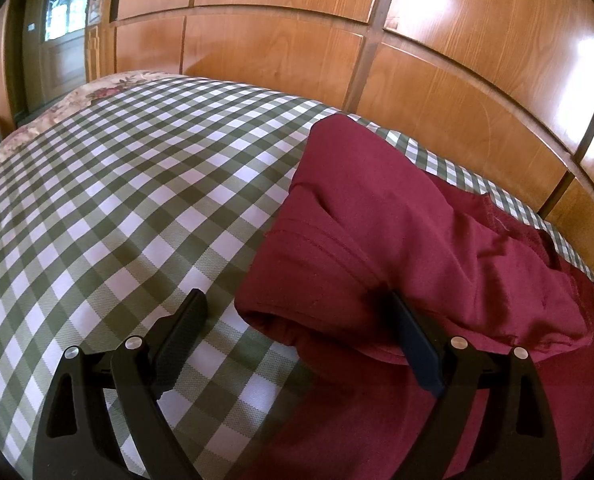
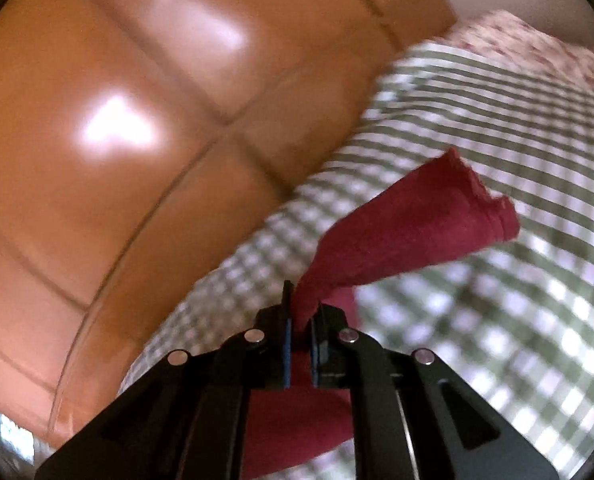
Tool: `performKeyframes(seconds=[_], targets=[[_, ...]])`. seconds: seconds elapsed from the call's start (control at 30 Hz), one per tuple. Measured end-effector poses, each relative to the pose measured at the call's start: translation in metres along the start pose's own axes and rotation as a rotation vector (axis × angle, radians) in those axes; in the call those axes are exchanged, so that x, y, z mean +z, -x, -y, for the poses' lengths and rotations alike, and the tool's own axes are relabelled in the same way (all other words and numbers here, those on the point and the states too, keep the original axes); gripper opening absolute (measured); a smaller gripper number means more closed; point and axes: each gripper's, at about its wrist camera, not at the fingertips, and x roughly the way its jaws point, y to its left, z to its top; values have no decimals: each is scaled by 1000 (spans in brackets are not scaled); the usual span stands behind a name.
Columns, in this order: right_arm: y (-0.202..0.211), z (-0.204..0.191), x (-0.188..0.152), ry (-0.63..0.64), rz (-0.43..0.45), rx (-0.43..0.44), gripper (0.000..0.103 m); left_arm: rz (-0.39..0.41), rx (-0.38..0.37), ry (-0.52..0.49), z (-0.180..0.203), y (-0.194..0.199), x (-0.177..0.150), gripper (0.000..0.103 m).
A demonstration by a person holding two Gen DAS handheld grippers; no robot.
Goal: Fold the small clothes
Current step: 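Grasp the other sleeve cuff with the right gripper and fold it across the body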
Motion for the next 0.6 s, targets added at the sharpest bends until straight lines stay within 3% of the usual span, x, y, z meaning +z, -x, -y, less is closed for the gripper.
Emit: performKeyframes(seconds=[0.4, 0.6], targets=[[-4, -165, -85, 328, -87, 251, 6, 4, -2, 5, -1, 1, 0, 90], [-20, -215, -149, 471, -177, 319, 6, 4, -3, 5, -1, 0, 0, 90]])
